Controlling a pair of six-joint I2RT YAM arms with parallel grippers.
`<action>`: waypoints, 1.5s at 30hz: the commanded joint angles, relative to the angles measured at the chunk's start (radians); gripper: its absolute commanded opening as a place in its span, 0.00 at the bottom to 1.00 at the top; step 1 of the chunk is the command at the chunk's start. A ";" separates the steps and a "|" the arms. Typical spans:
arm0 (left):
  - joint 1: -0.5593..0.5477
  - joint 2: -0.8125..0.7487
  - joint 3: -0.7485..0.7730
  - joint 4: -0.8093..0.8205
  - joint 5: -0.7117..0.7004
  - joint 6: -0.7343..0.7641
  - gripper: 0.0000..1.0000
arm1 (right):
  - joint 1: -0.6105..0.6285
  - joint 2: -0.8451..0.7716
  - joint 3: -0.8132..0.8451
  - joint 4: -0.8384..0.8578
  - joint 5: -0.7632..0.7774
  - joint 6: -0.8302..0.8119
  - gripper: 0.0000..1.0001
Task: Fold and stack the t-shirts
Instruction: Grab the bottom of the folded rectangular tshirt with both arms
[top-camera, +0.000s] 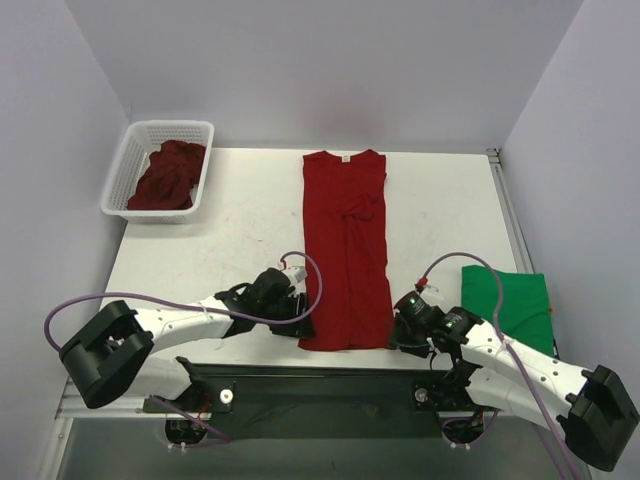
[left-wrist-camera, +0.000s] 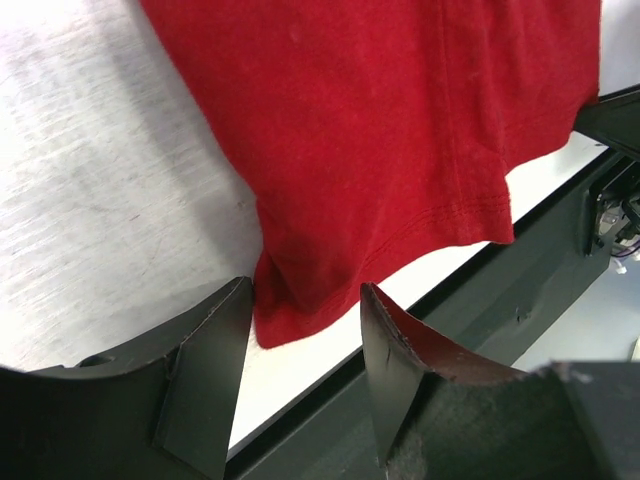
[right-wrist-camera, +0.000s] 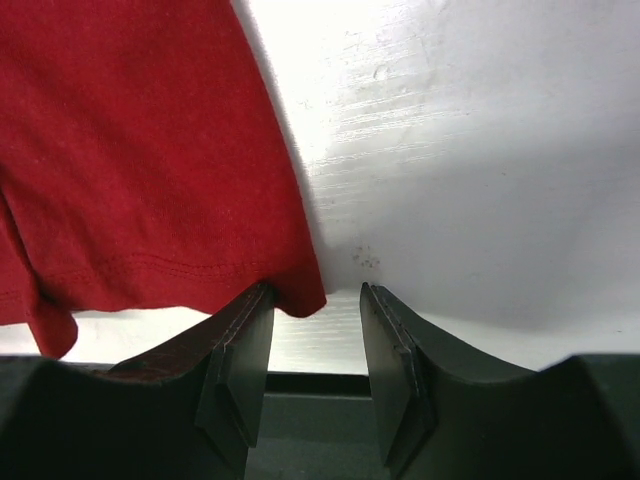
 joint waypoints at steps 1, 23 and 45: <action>-0.012 0.012 0.028 0.092 -0.005 0.004 0.57 | -0.005 0.030 -0.014 0.030 0.005 0.004 0.40; 0.003 0.013 0.189 -0.044 0.123 -0.058 0.36 | -0.070 0.042 0.277 -0.261 0.027 -0.233 0.03; -0.007 0.157 0.247 -0.082 0.080 0.004 0.59 | -0.104 0.079 0.357 -0.343 0.008 -0.289 0.01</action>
